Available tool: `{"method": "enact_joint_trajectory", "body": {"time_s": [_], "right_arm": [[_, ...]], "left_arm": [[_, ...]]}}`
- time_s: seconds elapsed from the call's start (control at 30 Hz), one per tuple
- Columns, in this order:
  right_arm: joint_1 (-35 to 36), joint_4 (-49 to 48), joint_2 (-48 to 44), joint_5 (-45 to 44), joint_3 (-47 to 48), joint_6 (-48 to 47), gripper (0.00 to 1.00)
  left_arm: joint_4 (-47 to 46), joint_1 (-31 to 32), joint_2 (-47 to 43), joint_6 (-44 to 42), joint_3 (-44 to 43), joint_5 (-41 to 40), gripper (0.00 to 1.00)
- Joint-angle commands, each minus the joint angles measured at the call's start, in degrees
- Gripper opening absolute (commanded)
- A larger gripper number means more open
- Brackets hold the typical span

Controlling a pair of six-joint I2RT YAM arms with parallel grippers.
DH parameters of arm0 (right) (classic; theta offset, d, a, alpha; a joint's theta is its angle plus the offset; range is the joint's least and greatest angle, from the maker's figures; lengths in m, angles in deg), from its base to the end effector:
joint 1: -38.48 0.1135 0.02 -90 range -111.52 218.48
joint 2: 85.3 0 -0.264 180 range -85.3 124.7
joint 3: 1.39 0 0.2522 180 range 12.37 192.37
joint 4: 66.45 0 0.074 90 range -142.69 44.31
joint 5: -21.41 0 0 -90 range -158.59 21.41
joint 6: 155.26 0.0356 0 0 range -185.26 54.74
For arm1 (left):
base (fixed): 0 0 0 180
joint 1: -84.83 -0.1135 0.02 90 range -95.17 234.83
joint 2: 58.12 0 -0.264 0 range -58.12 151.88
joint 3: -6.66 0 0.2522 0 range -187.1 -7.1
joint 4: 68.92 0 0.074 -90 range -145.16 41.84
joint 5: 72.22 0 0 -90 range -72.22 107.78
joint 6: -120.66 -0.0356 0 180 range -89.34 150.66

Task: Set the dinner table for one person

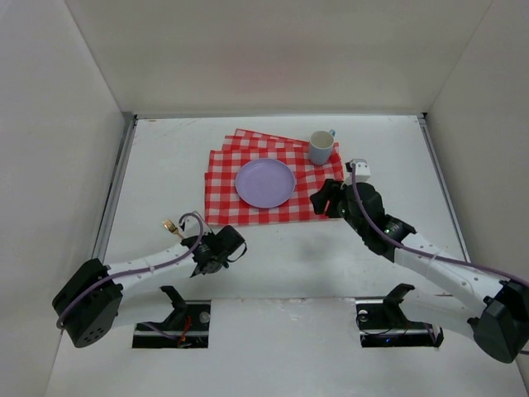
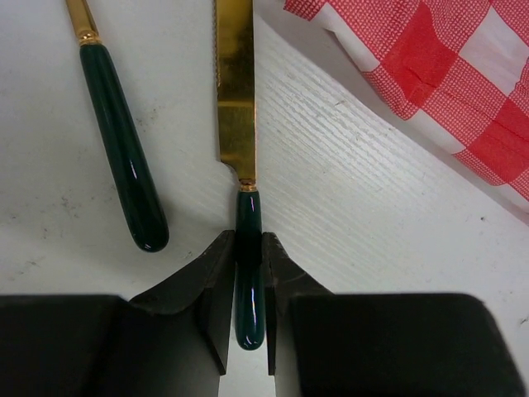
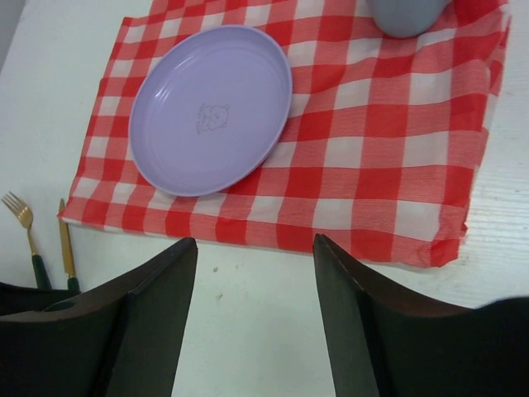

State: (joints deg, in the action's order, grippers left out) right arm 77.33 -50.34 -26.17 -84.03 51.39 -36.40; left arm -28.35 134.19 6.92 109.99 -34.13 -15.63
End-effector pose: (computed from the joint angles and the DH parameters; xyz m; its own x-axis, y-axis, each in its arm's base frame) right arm 0.1892 0.1402 0.2708 -0.4599 0.2269 -0.8585 -0.2181 0.9083 0.3570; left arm 0.1338 -0.1258 0.1554 -0.5817 -0.5818 -0.5685 -0.4902 0.8084 -0.3258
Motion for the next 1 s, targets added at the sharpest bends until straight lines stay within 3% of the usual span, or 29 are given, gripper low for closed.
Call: {"method": "enact_joint_trajectory", "body": {"time_s": [0.0,0.17,0.37,0.5,0.6,0.7,0.87,0.97], "right_arm": [[-1.9,-3.1,-2.7,0.0,-0.7,1.0,0.67],[-4.4,-3.7,-5.4,0.3,-2.3,2.0,0.73],[-6.3,-4.0,-6.1,0.9,-3.0,3.0,0.73],[-7.6,-4.5,-7.5,0.1,-3.9,3.8,0.73],[-10.1,-4.6,-9.6,-0.8,-5.0,4.9,0.73],[-12.5,-4.5,-12.6,-2.7,-6.5,6.2,0.73],[-16.6,-4.6,-17.2,-2.4,-8.6,8.3,0.74],[-16.7,-4.6,-17.2,-2.0,-8.8,8.5,0.74]], "left_arm": [[1.7,-0.5,-3.1,-0.7,2.2,1.2,0.05],[5.6,0.0,-9.4,-2.1,1.1,-0.9,0.02],[11.3,7.5,-12.0,-6.8,-10.3,-10.0,0.01],[3.5,10.9,-4.1,-15.8,-19.4,-11.3,0.01],[-10.1,11.4,4.7,-26.8,-25.9,-4.6,0.01],[-17.8,12.1,14.2,-34.2,-33.2,-0.3,0.01],[-22.1,10.4,30.6,-42.0,-45.9,5.0,0.02],[-22.7,8.3,38.5,-41.7,-51.9,7.9,0.02]]}}
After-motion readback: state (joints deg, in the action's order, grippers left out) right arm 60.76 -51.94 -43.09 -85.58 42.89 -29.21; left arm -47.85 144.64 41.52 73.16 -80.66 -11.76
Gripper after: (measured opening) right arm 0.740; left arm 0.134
